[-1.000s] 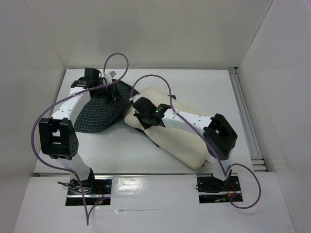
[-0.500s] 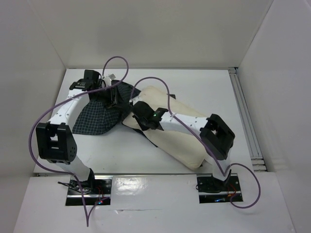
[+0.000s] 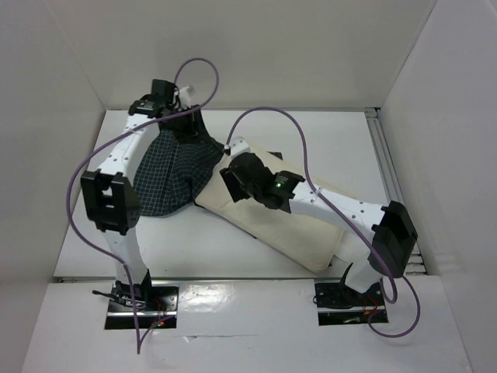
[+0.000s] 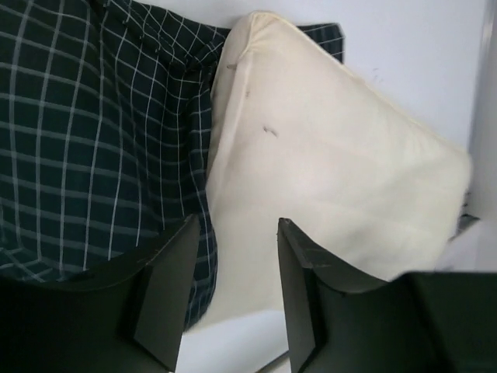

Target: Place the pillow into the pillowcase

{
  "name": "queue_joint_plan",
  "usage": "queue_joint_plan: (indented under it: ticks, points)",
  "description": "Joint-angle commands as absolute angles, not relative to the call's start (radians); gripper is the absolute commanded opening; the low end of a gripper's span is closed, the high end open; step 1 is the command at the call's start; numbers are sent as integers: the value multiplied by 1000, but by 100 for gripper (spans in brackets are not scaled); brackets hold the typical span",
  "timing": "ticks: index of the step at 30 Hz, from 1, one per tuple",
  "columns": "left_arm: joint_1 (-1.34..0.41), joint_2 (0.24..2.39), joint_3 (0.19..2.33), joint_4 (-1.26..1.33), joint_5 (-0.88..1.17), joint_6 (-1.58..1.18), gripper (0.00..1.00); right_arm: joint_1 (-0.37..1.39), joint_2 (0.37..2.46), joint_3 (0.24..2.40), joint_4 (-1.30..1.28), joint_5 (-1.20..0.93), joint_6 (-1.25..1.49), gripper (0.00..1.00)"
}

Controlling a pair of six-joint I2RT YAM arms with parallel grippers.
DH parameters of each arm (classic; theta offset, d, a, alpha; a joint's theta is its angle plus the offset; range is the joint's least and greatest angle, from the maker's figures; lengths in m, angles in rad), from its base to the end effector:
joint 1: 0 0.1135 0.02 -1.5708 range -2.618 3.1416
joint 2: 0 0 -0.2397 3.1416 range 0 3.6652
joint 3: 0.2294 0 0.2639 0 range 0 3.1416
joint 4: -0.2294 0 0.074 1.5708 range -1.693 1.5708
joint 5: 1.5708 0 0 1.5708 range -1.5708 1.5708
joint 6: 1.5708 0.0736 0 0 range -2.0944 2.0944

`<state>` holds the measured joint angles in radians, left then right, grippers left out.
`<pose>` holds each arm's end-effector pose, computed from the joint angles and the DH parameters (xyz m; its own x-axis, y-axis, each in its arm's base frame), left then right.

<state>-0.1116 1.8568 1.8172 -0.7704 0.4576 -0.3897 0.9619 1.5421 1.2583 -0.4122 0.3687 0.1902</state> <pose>0.4370 -0.0817 0.2918 -0.8188 -0.2512 -0.5162 0.0990 0.8239 -0.5579 0.2426 0.3015 0.2473 -0.4749 -0.3727 -0.7973 -0.5267 0.8461 -0.0818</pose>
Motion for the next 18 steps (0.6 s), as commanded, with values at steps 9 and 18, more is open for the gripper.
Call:
queue_joint_plan:
  ticks: [9,18]
  points:
    - [-239,2157,1997,-888,307,-316,68,617,1796,1587,-491,195,232,82]
    - [-239,2204,2020,-920,193,-307,64,500,2080,1813,-445,-23,199,83]
